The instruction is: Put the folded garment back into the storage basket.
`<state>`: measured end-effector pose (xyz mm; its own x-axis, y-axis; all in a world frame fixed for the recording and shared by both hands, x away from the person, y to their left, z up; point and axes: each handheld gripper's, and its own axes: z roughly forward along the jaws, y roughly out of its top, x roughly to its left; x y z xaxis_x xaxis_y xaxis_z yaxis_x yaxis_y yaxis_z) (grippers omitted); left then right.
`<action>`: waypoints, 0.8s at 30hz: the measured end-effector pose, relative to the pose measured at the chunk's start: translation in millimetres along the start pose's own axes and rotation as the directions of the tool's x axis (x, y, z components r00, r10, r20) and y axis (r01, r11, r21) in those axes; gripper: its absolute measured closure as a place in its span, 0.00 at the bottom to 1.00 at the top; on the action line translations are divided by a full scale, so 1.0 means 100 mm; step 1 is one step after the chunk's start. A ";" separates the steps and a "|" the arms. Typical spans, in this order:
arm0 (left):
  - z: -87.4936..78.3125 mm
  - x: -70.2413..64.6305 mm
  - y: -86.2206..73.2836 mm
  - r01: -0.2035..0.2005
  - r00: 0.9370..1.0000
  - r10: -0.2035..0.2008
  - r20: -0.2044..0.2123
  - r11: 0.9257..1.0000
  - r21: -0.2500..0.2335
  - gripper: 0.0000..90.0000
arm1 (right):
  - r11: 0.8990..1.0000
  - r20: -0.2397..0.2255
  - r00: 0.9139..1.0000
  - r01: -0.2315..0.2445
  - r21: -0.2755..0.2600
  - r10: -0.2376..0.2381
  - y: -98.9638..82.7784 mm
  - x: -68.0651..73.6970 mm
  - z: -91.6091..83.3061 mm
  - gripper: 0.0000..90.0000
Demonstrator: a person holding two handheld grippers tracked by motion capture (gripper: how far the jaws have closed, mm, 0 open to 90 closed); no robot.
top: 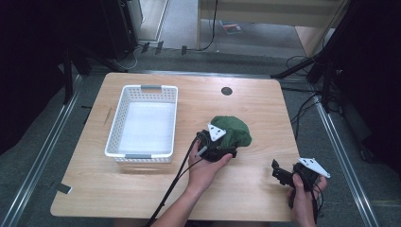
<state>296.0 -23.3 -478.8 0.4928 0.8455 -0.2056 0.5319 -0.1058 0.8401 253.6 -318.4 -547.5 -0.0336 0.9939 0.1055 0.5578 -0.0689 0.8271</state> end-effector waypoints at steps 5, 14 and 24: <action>-0.12 0.06 0.07 0.004 1.000 -0.004 -0.004 1.000 -0.025 0.32 | 1.000 0.003 1.000 -0.001 0.001 0.001 0.00 0.00 0.00 0.00; -0.36 0.25 0.19 0.004 1.000 -0.005 -0.027 0.998 -0.061 0.32 | 1.000 0.002 1.000 0.000 0.000 0.000 0.00 0.00 0.00 0.00; -0.58 0.45 0.28 0.033 0.999 -0.037 -0.040 0.994 -0.107 0.32 | 1.000 0.006 1.000 0.000 0.002 0.000 0.00 0.00 0.00 0.00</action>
<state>292.9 41.8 -435.6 0.4449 0.8690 -0.2167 0.4711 -0.0212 0.8818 253.4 -318.0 -547.5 -0.0284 0.9943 0.1024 0.5591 -0.0691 0.8262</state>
